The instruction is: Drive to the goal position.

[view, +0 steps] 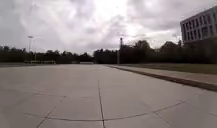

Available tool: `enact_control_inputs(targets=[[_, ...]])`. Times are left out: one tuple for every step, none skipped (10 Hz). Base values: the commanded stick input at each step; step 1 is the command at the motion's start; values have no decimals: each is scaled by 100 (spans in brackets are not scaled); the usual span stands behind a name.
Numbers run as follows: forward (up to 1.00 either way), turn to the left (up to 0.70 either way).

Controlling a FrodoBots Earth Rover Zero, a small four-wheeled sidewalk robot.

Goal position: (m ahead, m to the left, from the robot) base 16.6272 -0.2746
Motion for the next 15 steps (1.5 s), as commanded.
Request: enact_control_inputs(targets=[[100,0],[100,0],[100,0],[100,0],[100,0],[100,0],[100,0],[100,0],[100,0],[100,-31],[100,-40],[100,-23],[100,0],[100,0],[100,0]])
